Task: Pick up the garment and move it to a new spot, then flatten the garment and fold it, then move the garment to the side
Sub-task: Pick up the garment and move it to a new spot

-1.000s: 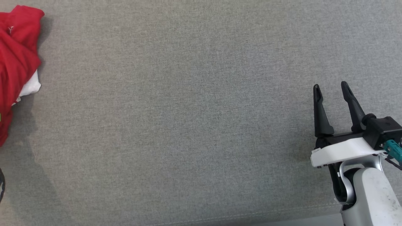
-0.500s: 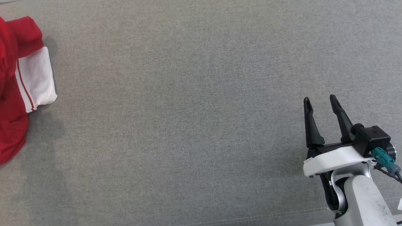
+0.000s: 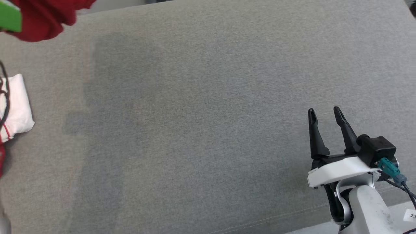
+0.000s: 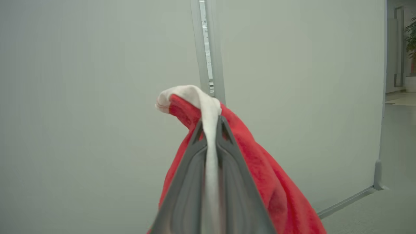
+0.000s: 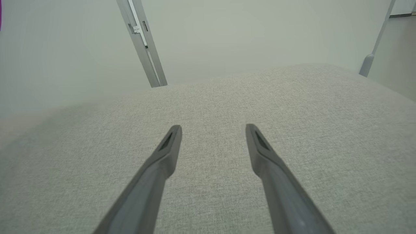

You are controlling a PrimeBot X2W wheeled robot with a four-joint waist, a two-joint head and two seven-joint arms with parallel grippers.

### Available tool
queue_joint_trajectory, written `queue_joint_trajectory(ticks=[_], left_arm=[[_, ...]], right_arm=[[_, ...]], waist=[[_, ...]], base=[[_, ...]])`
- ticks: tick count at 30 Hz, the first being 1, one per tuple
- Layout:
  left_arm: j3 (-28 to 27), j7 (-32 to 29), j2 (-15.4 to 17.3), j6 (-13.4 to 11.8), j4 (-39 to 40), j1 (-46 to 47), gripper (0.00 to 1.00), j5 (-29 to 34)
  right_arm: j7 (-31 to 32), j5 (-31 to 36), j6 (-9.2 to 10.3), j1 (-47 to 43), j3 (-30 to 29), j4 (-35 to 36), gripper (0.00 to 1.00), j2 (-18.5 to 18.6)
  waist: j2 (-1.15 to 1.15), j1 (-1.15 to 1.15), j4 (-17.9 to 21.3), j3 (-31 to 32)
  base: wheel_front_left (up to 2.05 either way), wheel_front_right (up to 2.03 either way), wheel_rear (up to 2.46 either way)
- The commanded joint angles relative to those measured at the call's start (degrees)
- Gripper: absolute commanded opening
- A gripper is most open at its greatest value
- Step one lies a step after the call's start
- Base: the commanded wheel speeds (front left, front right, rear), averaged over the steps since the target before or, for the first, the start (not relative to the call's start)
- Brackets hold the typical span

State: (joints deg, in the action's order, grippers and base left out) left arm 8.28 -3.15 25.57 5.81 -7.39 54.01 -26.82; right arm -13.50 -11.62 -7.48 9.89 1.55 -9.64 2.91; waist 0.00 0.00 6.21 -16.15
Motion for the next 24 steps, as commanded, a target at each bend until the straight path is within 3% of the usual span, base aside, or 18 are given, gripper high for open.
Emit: queue_joint_trajectory(ticks=[1, 11, 17, 22, 23, 24], left_arm=[[1.10, -0.65, -1.08, -0.05, 0.86, 1.36, 0.00, 0.25], [11.78, -1.01, -11.11, 0.61, -2.49, 0.42, 0.00, 0.27], [17.28, 2.28, -16.39, 1.06, -9.59, -4.79, 0.00, -1.15], [19.83, 5.81, -18.90, 1.31, -17.61, -10.22, 0.00, -3.56], [20.65, 6.55, -19.39, 1.40, -19.63, -11.19, 0.15, -3.63], [21.29, 7.18, -19.62, 1.46, -21.20, -11.79, 0.47, -3.51]], right_arm=[[-0.54, -0.94, -0.03, 0.57, 0.28, -0.50, 1.00, 0.02], [-1.73, -4.46, -0.03, 1.75, 2.09, -3.30, 1.00, -0.01], [-1.73, -5.26, -0.03, 2.12, 1.97, -2.99, 1.00, -0.03], [-1.72, -5.21, -0.03, 1.94, 2.07, -2.69, 1.00, -0.02], [-1.72, -5.11, -0.03, 1.95, 2.19, -2.58, 1.00, -0.03], [-1.73, -4.96, -0.03, 1.92, 2.29, -2.56, 1.00, -0.03]], waist=[[0.00, 0.00, 3.23, 0.38], [0.00, 0.00, 9.77, -1.46], [0.00, 0.00, 11.56, -2.21], [0.00, 0.00, 11.66, -1.88], [0.00, 0.00, 11.43, -1.68], [0.00, 0.00, 11.24, -1.49]], base=[[0.00, 0.00, 0.00], [0.00, 0.00, 0.00], [0.00, 0.00, 0.00], [0.00, 0.00, 0.00], [0.00, 0.00, 0.00], [0.00, 0.00, 0.00]])
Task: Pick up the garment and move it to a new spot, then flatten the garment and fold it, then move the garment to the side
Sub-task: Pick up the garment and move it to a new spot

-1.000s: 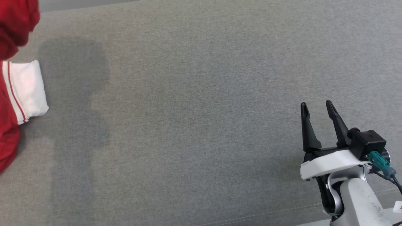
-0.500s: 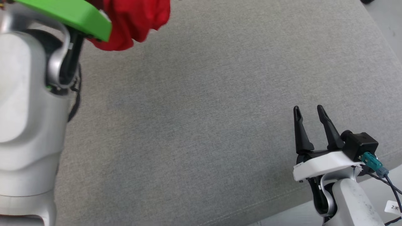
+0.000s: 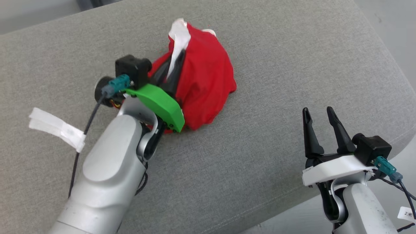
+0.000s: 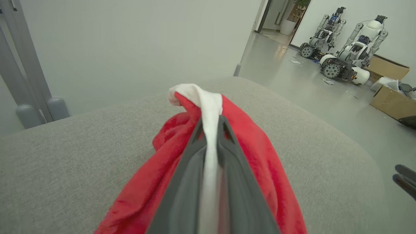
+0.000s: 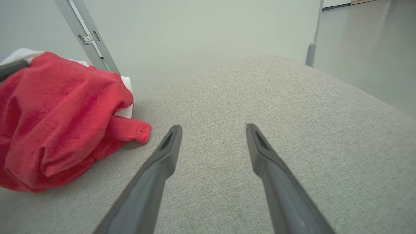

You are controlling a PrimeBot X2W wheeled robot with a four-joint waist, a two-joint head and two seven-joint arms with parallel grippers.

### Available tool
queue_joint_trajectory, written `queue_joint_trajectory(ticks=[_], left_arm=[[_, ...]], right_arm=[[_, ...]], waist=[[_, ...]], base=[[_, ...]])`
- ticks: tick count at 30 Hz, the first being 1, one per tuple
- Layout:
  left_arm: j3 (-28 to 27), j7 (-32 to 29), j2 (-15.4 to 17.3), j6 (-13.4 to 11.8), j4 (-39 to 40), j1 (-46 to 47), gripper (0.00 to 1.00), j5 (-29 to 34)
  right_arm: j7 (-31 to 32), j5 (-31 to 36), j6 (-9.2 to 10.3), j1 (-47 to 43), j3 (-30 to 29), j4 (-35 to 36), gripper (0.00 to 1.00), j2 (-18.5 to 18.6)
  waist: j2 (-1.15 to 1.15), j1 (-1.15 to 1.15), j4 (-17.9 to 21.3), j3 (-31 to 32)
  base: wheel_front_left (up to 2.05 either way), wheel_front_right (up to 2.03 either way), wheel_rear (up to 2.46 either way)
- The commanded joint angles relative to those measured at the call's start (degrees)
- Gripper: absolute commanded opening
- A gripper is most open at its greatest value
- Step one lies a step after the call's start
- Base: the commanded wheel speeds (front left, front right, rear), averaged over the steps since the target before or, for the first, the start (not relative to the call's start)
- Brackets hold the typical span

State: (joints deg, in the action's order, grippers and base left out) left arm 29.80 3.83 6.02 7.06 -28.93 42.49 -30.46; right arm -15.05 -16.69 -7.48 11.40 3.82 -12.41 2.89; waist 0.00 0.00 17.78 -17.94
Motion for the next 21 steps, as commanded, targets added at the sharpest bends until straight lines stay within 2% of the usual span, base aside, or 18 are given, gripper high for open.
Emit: queue_joint_trajectory(ticks=[1, 6, 10, 15, 21], left_arm=[[0.60, 1.01, -0.25, 0.28, -1.17, -0.62, 1.00, 0.47], [2.00, 6.14, -0.92, 0.38, -4.54, 0.27, 1.00, -0.34], [0.69, 9.55, -0.31, 0.21, -4.09, 0.89, 1.00, -0.34], [-2.39, 11.11, 1.86, -1.58, -0.88, -1.76, 1.00, 0.78], [-7.72, 11.36, 6.03, -3.84, 6.39, -8.34, 1.00, 2.29]], right_arm=[[-0.18, 0.32, -0.03, 0.30, 0.13, 0.21, 1.00, -0.01], [-0.17, 1.34, -0.03, -0.58, -0.28, 0.20, 1.00, 0.01], [-0.19, 2.09, -0.03, -1.71, -0.65, 0.76, 1.00, 0.02], [-0.18, 2.94, -0.03, -2.77, -1.09, 1.52, 1.00, 0.03], [-0.18, 3.99, -0.03, -3.96, -1.11, 2.30, 1.00, 0.03]], waist=[[0.00, 0.00, -0.65, 0.58], [0.00, 0.00, -3.07, 2.71], [0.00, 0.00, -6.06, 4.93], [0.00, 0.00, -9.50, 7.07], [0.00, 0.00, -12.96, 9.02]], base=[[0.00, 0.00, 0.00], [0.00, 0.00, 0.00], [0.00, 0.00, 0.00], [0.00, 0.00, 0.00], [0.00, 0.00, 0.00]])
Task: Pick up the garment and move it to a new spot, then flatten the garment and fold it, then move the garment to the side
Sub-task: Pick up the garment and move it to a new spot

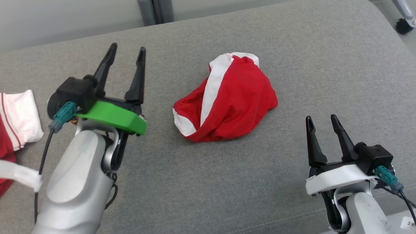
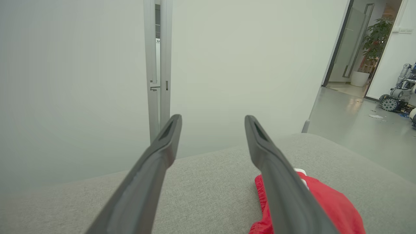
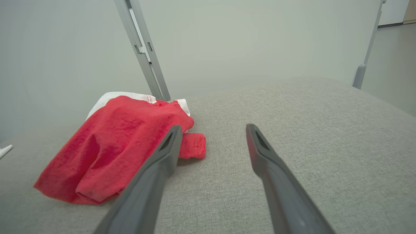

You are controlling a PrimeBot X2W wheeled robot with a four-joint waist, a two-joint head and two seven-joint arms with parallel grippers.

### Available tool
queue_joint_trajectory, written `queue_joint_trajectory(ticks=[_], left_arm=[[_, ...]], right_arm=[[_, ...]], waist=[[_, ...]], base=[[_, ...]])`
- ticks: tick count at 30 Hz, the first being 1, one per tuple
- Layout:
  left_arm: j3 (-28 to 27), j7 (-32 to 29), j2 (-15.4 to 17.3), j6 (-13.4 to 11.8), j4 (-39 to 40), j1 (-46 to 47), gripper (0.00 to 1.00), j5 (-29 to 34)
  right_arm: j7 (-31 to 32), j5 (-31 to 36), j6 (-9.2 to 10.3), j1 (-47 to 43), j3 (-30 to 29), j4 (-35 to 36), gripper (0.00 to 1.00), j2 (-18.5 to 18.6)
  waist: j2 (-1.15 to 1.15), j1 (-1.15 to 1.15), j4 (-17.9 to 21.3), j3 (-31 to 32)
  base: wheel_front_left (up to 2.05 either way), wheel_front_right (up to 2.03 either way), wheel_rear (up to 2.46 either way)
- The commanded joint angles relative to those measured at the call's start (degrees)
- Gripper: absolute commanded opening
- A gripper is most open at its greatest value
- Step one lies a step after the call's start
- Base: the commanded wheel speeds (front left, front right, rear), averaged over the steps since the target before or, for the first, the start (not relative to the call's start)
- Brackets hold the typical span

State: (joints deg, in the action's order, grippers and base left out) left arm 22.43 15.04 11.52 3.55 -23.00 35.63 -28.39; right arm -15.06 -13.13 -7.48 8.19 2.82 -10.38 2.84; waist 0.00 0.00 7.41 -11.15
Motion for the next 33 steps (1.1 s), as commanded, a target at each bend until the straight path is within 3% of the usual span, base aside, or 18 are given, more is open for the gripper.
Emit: queue_joint_trajectory(ticks=[1, 8, 15, 21, 33], left_arm=[[-1.24, 0.16, 1.07, -0.77, 1.59, -2.87, 1.00, 0.53], [-7.62, 0.13, 4.87, -2.30, 9.68, -14.96, 1.00, 2.34], [-13.05, 0.13, 5.92, -2.95, 15.30, -25.79, 1.00, 2.62], [-16.93, 0.12, 4.51, -3.27, 19.23, -32.46, 1.00, 3.89], [-19.44, 0.13, 1.76, -1.92, 20.67, -38.48, 1.00, 6.57]], right_arm=[[-0.17, 0.53, -0.03, -0.96, -0.08, 0.31, 1.00, 0.09], [-0.17, 1.31, -0.03, -1.92, 0.41, 0.47, 1.00, 0.10], [-0.17, 1.93, -0.03, -2.87, 1.05, 0.39, 1.00, 0.09], [0.68, 2.49, -0.03, -3.52, 1.74, 0.88, 1.00, 0.09], [2.91, 3.48, -0.03, -5.92, 2.64, 3.37, 1.00, 0.48]], waist=[[0.00, 0.00, -3.01, 2.48], [0.00, 0.00, -5.04, 4.66], [0.00, 0.00, -6.38, 6.80], [0.00, 0.00, -6.98, 8.47], [0.00, 0.00, -7.32, 10.87]], base=[[0.00, 0.00, 0.00], [0.00, 0.00, 0.00], [0.00, 0.00, 0.00], [0.00, 0.00, 0.00], [0.00, 0.00, 0.00]])
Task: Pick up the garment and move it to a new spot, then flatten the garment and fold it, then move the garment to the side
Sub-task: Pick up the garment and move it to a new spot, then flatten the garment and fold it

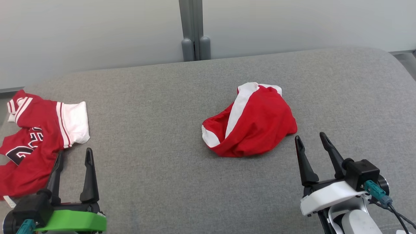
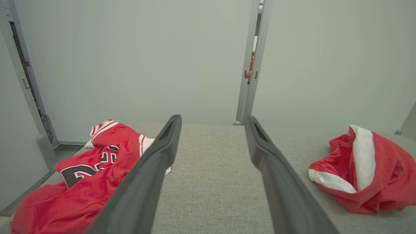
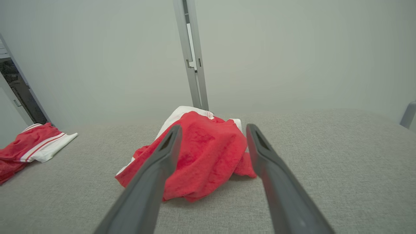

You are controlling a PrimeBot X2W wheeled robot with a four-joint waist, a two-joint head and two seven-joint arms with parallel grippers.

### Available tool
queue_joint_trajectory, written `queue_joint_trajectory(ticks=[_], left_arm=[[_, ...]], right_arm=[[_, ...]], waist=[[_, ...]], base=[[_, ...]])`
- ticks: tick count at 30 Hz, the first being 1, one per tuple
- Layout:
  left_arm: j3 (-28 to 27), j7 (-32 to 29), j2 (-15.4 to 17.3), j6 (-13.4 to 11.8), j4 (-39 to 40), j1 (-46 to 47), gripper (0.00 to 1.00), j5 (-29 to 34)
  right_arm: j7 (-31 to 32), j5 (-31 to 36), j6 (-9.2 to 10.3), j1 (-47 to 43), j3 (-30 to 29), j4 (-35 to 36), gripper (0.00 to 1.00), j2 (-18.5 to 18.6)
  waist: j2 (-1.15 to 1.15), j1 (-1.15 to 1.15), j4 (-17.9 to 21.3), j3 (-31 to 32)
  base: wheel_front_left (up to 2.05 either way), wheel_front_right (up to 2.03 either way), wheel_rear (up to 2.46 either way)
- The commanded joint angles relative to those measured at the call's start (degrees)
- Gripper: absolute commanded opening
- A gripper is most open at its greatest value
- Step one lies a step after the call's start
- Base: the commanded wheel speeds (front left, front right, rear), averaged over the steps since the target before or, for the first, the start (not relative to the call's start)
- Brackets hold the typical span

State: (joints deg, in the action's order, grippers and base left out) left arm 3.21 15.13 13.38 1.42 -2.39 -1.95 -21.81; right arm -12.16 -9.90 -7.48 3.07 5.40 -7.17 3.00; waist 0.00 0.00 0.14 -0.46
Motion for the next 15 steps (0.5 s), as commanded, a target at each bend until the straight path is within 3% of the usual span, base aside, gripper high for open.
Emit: queue_joint_trajectory(ticks=[1, 15], left_arm=[[-0.32, 0.03, -0.12, 0.32, 0.05, -1.08, 1.00, 0.40], [-1.04, 0.03, -0.95, 1.67, -1.65, -1.21, 1.00, 1.99]], right_arm=[[0.32, 0.19, -0.03, -0.87, 0.03, 0.40, 1.00, 0.43], [1.30, 0.16, -0.03, -2.04, 0.13, 1.60, 1.00, 0.51]], waist=[[0.00, 0.00, -0.12, 0.29], [0.00, 0.00, -0.94, 0.34]], base=[[0.00, 0.00, 0.00], [0.00, 0.00, 0.00]])
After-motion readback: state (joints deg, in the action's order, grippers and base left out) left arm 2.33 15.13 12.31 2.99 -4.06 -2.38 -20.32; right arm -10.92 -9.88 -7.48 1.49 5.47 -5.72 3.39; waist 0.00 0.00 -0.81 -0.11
